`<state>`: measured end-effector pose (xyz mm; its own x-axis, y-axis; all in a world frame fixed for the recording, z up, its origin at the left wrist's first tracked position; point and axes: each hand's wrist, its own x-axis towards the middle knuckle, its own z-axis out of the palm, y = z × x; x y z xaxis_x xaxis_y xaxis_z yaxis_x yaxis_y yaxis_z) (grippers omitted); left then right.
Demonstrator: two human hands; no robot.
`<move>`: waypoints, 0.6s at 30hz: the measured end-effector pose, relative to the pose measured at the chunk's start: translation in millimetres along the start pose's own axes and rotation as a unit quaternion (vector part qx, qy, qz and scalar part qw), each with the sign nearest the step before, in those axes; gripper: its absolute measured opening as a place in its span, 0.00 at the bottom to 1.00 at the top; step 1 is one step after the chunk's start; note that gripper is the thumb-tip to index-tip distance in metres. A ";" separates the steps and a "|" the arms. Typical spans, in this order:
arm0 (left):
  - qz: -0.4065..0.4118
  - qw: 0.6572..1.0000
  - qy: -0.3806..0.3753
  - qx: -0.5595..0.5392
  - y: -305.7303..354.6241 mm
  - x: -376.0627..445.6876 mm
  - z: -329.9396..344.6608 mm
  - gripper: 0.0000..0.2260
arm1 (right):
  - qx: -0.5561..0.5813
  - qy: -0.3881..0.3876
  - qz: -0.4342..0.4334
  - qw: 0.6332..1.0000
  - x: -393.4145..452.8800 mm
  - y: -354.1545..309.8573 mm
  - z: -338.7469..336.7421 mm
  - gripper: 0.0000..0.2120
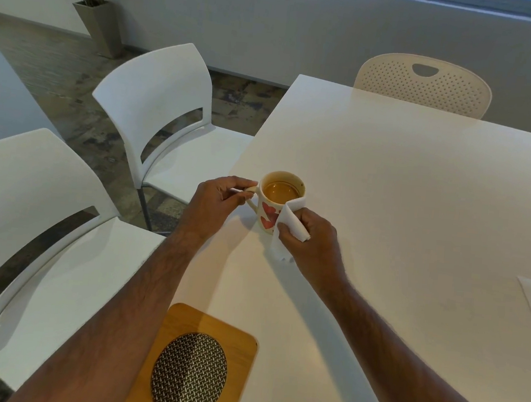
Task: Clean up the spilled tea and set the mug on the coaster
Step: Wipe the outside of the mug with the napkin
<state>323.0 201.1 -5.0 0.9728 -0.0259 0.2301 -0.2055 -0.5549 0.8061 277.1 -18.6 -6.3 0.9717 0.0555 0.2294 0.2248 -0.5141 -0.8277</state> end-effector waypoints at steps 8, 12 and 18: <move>-0.001 1.000 0.001 -0.022 -0.1 -1.1 0.6 0.11 | -0.025 -0.005 -0.010 1.000 5.7 -22.5 -5.3 0.12; -0.004 1.000 -0.002 -0.021 -0.7 -1.3 1.5 0.10 | -0.040 -0.025 -0.021 0.999 2.7 -24.2 4.8 0.12; -0.008 1.000 -0.005 -0.002 -0.2 -0.6 0.3 0.11 | -0.081 -0.071 -0.065 0.992 -1.2 -21.5 20.4 0.13</move>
<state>322.5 201.0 -5.4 0.9769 -0.0248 0.2121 -0.1903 -0.5523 0.8116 272.6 9.8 0.8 0.9380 0.2453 0.2450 0.3462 -0.6251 -0.6996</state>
